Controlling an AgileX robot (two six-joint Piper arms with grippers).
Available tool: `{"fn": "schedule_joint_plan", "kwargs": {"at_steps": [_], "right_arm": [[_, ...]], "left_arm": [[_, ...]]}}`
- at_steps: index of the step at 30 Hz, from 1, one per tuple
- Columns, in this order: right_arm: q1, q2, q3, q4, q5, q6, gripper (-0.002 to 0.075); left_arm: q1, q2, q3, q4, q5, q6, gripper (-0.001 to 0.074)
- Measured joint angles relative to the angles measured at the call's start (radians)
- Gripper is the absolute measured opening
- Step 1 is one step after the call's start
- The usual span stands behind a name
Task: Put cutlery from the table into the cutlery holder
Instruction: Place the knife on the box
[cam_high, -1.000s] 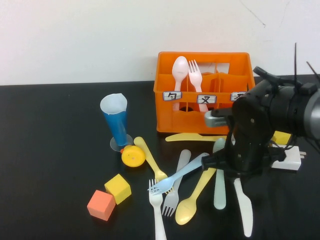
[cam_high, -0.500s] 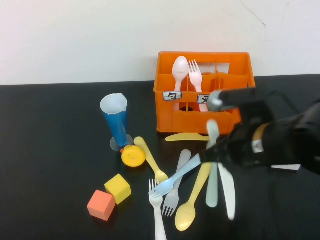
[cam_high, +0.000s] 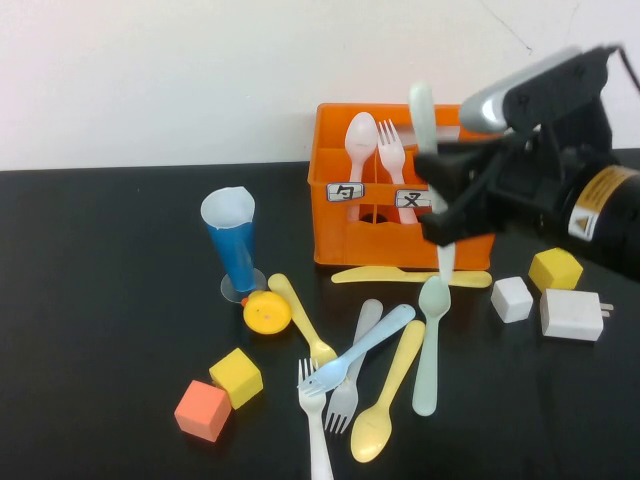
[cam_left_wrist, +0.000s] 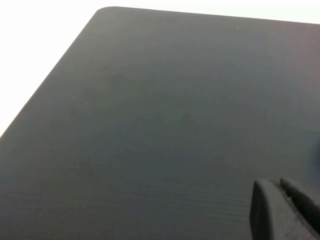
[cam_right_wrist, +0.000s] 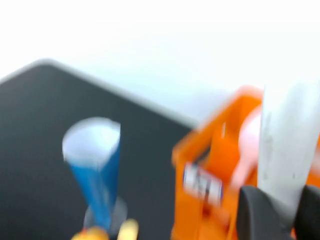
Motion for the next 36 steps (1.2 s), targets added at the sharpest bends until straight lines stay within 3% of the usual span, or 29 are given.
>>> {"fn": "schedule_joint_plan", "kwargs": {"at_steps": [5,14,27,36], "right_arm": [[0.0,0.0,0.001,0.229,-0.246,-0.296,0.0149],[0.0,0.11,0.001,0.336,-0.677,-0.44,0.0149],[-0.002,0.265,0.001,0.388,-0.803,-0.494,0.0149],[-0.082,0.245,-0.008,0.425,-0.817,-0.498,0.0148]], "left_arm": [[0.0,0.0,0.0,0.0,0.0,-0.002,-0.0001],[0.0,0.0,0.0,0.0,0.0,-0.002,-0.0001],[0.0,0.0,0.0,0.0,0.0,-0.002,-0.0001],[0.0,0.0,0.0,0.0,0.0,-0.002,-0.0001]]}}
